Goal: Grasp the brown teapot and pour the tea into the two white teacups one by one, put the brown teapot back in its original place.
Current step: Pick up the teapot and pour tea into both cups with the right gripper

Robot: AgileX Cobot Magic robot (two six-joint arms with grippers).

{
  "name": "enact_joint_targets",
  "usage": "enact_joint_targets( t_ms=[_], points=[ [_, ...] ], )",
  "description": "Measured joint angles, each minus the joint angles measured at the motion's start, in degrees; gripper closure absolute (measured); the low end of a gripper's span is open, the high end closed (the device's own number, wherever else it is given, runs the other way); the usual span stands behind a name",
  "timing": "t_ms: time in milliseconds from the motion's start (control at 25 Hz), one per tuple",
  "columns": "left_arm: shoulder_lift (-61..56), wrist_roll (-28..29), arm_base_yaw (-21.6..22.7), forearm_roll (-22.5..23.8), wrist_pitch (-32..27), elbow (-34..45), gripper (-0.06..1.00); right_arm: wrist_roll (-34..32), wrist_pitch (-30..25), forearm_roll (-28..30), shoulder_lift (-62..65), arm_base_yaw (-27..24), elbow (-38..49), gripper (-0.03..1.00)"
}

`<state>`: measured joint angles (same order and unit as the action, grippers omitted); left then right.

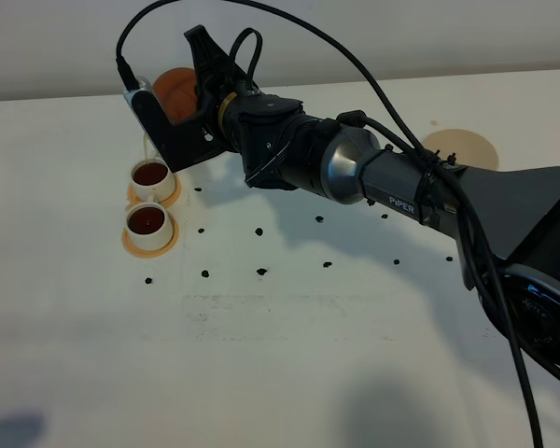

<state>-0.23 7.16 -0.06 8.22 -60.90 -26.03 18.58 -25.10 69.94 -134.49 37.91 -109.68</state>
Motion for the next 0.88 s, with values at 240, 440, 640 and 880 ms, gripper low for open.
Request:
enact_joint_targets(
  t_ms=[240, 440, 640, 880],
  points=[
    [0.0, 0.0, 0.0, 0.0, 0.0, 0.0, 0.63, 0.0, 0.0, 0.1, 0.0, 0.0, 0.0, 0.88],
    [0.0, 0.0, 0.0, 0.0, 0.0, 0.0, 0.63, 0.0, 0.1, 0.4, 0.0, 0.0, 0.0, 0.88],
    [0.0, 0.0, 0.0, 0.0, 0.0, 0.0, 0.63, -0.7, 0.2, 0.1, 0.0, 0.0, 0.0, 0.88],
    [0.0, 0.0, 0.0, 0.0, 0.0, 0.0, 0.63, -6.6, -0.2, -8.8, 0.0, 0.0, 0.0, 0.88]
  ],
)
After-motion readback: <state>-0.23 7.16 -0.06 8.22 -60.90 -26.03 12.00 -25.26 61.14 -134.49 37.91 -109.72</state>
